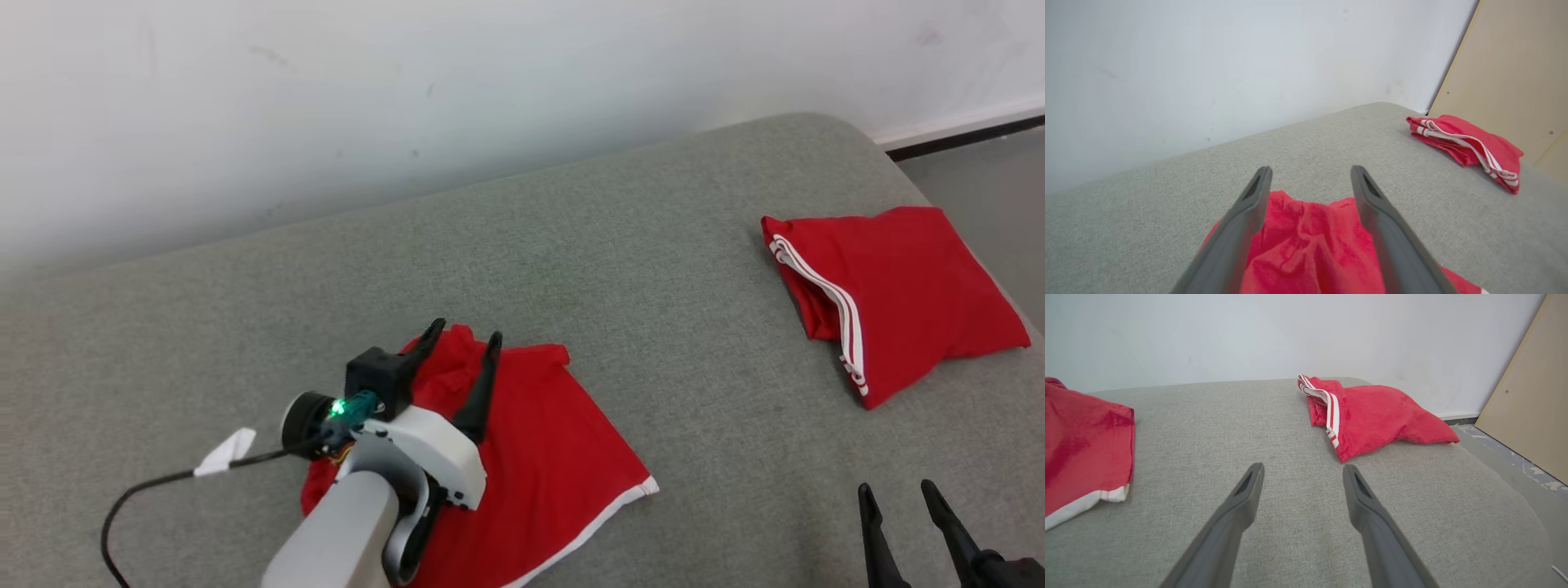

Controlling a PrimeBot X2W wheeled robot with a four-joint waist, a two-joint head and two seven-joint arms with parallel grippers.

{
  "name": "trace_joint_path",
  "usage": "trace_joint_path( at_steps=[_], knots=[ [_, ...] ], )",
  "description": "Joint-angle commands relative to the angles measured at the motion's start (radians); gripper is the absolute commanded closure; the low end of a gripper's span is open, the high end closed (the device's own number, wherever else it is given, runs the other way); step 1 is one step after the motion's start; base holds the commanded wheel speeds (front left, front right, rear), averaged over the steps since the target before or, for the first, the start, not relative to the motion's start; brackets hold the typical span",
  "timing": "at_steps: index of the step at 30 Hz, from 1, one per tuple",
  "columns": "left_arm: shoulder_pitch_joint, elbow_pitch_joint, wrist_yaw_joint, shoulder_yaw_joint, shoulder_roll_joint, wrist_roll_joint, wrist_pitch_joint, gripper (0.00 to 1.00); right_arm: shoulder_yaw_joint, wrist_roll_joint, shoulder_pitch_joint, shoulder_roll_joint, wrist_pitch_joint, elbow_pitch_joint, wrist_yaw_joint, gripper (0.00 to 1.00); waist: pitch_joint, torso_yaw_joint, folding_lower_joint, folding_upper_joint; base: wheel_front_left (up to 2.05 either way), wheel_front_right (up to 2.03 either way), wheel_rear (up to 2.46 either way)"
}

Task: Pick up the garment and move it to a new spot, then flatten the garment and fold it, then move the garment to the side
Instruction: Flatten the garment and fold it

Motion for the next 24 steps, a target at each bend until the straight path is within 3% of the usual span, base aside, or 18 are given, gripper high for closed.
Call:
trace_joint_path(
  at_steps=[1, 16, 21, 24],
  knots=[
    [0.036, -0.028, 0.006, 0.014, -0.002, -0.022, -0.02, 0.0, -0.009, -0.008, 0.014, -0.009, 0.001, -0.01, -0.003, 0.0, -0.027, 0.023, -0.0001, 0.0, 0.0, 0.0, 0.0],
    [0.473, -0.473, 0.148, 0.163, 0.101, 0.027, -0.045, 0.0, -0.06, -0.029, 0.055, -0.041, 0.001, -0.112, -0.003, 0.0, -0.137, 0.179, -0.0001, 0.0, 0.0, 0.0, 0.0],
    [0.608, -0.535, 0.139, 0.243, 0.083, 0.031, -0.045, 0.0, -0.056, -0.031, 0.074, -0.042, 0.001, -0.108, -0.003, 0.0, -0.152, 0.236, -0.0001, 0.0, 0.0, 0.0, 0.0],
    [0.673, -0.563, 0.107, 0.294, 0.065, 0.055, -0.045, 0.0, -0.054, -0.031, 0.085, -0.039, 0.001, -0.095, -0.003, 0.0, -0.159, 0.264, -0.0001, 0.0, 0.0, 0.0, 0.0]
  ],
)
